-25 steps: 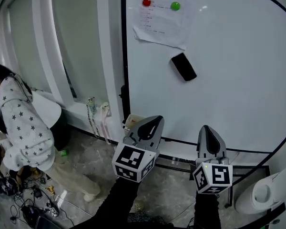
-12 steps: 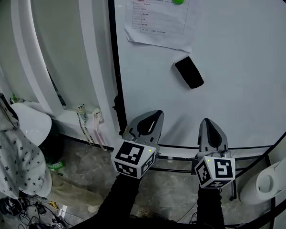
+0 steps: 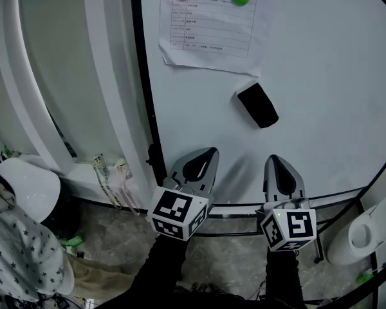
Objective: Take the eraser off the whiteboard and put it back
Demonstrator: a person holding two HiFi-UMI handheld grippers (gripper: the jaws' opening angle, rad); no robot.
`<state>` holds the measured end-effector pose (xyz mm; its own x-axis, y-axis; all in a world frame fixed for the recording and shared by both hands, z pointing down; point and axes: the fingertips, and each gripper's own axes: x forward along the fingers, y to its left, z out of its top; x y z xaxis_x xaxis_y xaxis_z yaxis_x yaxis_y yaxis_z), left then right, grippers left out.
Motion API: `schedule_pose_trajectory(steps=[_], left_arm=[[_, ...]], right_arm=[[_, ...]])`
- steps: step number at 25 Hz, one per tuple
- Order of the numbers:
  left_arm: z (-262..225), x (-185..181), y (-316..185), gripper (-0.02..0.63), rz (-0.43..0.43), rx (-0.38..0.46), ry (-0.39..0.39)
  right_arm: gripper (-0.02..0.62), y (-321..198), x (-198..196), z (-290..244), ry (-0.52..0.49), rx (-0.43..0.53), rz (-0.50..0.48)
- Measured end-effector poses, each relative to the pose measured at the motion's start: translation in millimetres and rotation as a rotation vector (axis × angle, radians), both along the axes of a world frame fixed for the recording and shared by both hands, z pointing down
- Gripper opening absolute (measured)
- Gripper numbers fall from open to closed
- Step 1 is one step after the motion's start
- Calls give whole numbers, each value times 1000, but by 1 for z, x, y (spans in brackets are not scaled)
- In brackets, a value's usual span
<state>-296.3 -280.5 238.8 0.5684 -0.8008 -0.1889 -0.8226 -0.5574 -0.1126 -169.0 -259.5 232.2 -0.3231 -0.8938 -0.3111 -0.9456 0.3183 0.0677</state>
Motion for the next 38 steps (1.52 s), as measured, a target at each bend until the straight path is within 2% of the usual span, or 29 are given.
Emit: schedule_pose_trajectory(steps=[8,9,15,20,23,27,32,35,38], left_arm=[[-6,4,-15,6,11,11,14],[-6,5,-16,6,10,8,16],[4,8,-19,6,-1,-17,25],[2,11,-20,6,1,-13,11],[2,11,-21,6,-4,-13,10],[5,11,-20,6,-9,-20,11],[6,8,-20,6,-15,-26,17],[6,6,-20,6,-19,-29,15],[5,6,-21,6,-22,-27,12]], right_arm=[[12,-17,-9,-6,95,21,-30],[33,-18,-11,-8,114,30,-36],[262,-30,-10,-24,181,81,-15],[378,-51,-9,-32,244,67,17],[417,-63,-18,-38,324,83,25],[417,-75,-23,-52,397,124,58],[414,-84,-23,-59,379,124,63],[404,-86,-22,-57,430,148,114],[298,-87,-23,-55,505,182,172]])
